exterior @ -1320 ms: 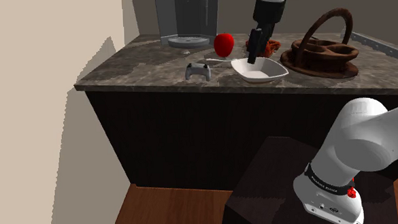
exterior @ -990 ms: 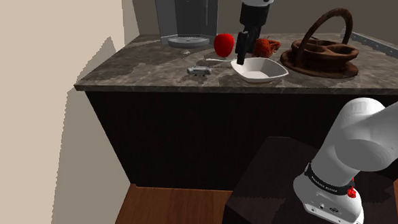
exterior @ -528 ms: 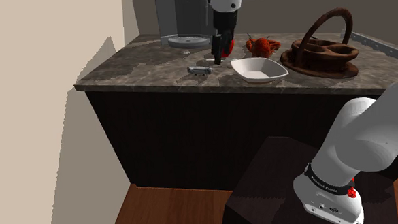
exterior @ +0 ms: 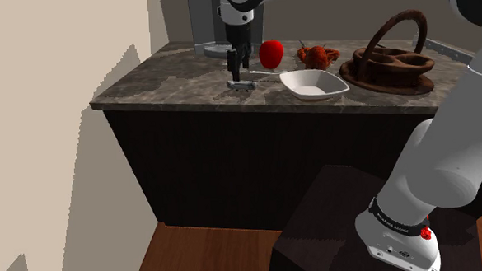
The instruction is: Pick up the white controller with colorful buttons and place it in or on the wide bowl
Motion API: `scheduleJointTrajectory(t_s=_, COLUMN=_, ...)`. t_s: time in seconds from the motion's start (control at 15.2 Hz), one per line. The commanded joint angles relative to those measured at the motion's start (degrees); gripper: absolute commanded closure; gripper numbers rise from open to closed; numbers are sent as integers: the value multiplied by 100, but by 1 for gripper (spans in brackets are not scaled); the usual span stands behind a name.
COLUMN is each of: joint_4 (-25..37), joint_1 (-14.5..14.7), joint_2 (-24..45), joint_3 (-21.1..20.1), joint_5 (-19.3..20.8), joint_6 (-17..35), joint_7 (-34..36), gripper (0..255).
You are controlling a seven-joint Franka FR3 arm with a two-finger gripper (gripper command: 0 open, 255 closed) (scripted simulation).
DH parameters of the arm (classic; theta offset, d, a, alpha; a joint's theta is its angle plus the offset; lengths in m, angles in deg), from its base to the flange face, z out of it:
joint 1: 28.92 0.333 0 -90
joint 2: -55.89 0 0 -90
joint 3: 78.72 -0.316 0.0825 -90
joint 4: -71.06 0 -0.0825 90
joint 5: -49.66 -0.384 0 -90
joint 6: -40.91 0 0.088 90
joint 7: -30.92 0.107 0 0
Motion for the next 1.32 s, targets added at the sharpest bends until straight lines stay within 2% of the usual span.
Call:
scheduleJointTrajectory(t_s=0.0, joint_4=403, joint_1=20, joint_2=404, joint_3=-20, joint_5=27, joint_6=-33, joint_7=-80, gripper=0)
scheduleJointTrajectory(t_s=0.53, joint_4=-137, joint_1=-10, joint_2=436, joint_3=9, joint_5=44, joint_6=541, joint_7=-66, gripper=0)
scheduleJointTrajectory(t_s=0.99, joint_4=-135, joint_1=-10, joint_2=438, joint_3=9, joint_5=44, joint_6=539, joint_7=-66, gripper=0)
scheduleJointTrajectory(t_s=1.06, joint_4=-135, joint_1=-10, joint_2=438, joint_3=9, joint_5=44, joint_6=539, joint_7=-66, gripper=255)
scheduleJointTrajectory(t_s=1.25, joint_4=-135, joint_1=-10, joint_2=438, joint_3=9, joint_5=44, joint_6=539, joint_7=-66, gripper=255)
